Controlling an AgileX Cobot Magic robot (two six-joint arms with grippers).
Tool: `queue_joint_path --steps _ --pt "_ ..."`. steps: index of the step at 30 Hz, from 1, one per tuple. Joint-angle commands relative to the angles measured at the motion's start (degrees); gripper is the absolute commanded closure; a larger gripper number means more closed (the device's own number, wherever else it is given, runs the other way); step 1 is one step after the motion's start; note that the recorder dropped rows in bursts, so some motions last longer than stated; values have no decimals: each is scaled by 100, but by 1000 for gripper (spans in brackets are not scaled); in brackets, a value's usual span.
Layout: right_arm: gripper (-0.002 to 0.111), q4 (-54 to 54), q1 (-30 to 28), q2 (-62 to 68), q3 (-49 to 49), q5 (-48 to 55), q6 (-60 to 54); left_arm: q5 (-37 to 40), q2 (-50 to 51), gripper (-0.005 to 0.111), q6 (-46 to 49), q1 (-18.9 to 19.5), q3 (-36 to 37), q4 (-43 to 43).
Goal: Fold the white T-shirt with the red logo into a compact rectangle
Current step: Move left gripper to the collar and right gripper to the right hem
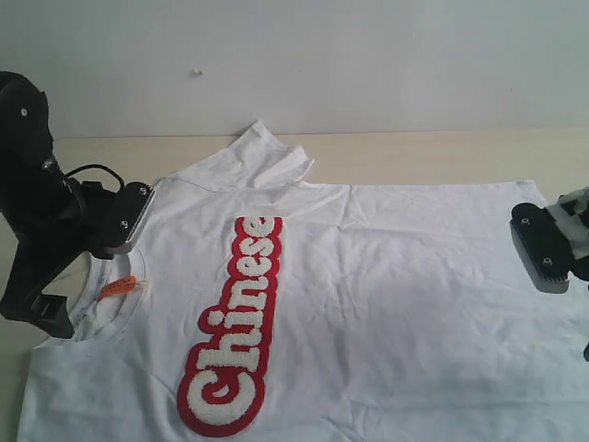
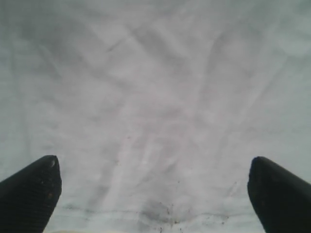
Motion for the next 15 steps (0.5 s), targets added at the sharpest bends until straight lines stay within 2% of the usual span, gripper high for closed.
queue_joint_path --steps 1,5,7,12,15 --pt "3 -48 5 316 14 -288 -66 -519 191 2 245 48 6 -142" --pt "3 -48 5 472 14 -409 -78 -794 333 2 881 48 6 -587" --pt "3 -48 -7 487 14 -444 -78 -782 433 2 911 48 -18 -626" --pt "3 -74 -178 487 4 -459 -112 -383 686 2 936 118 -281 -790" --pt "3 -89 -293 487 4 -459 -112 -127 759 2 1053 322 -568 -1172"
